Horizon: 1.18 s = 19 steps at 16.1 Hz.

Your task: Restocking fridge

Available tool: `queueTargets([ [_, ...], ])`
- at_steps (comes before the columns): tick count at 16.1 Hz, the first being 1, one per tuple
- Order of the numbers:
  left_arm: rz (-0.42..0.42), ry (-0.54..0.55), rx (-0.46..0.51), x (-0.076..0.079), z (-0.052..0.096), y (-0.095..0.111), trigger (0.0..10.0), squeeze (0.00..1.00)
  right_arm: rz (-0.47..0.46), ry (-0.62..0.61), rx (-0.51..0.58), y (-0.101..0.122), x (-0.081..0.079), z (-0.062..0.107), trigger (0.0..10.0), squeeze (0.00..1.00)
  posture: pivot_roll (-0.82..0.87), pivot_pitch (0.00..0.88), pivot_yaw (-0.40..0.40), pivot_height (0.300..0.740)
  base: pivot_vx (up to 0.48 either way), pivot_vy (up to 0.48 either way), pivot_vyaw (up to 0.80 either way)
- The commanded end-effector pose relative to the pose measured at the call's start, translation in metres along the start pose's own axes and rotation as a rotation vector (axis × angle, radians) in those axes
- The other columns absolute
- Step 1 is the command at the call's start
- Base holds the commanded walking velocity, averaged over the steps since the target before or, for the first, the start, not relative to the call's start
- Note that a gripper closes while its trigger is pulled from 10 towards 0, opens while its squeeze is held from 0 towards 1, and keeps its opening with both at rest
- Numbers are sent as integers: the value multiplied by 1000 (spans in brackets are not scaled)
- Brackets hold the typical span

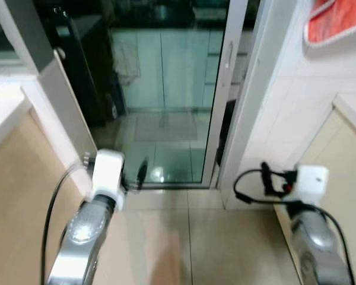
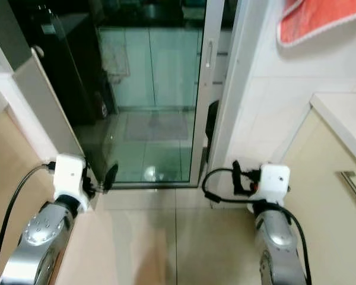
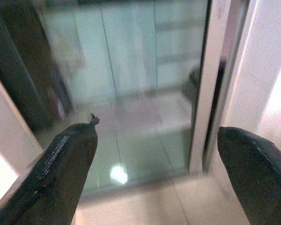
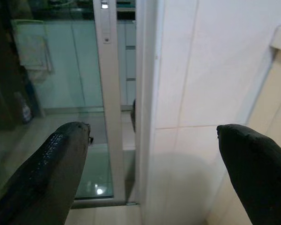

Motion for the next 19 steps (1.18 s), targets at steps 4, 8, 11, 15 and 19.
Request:
queueTargets([
  [4,90,-12,34,0,37,8,10000,0,29,30,6,9,4,16,10000,94,-97,0,2,740,0,0,0],
  [8,101,-47,38,6,34,14,10000,0,7,20,-8,9,5,15,10000,94,-96,0,4,740,0,0,0],
  [11,88,-24,24,-2,32,12,10000,0,6,17,-29,4,5,19,10000,98,-99,0,10,740,0,0,0],
  [15,88,-52,16,5,30,11,10000,0,52,25,-57,0,6,19,10000,98,-101,0,14,740,0,0,0],
  [19,88,-52,16,5,30,11,10000,0,52,25,-57,0,6,19,10000,98,-101,0,14,740,0,0,0],
])
Point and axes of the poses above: a point about 5 cm out from each wrist's last joint towards the gripper, its own z axis pointing back from the gripper into the wrist, its own y axis along the axis of the wrist's last joint, x = y × z, the point moved 4 cm from there along -z, pointing out of the wrist towards the gripper, and after that the axes turned 3 degrees about -z, right-handed, at the moved point
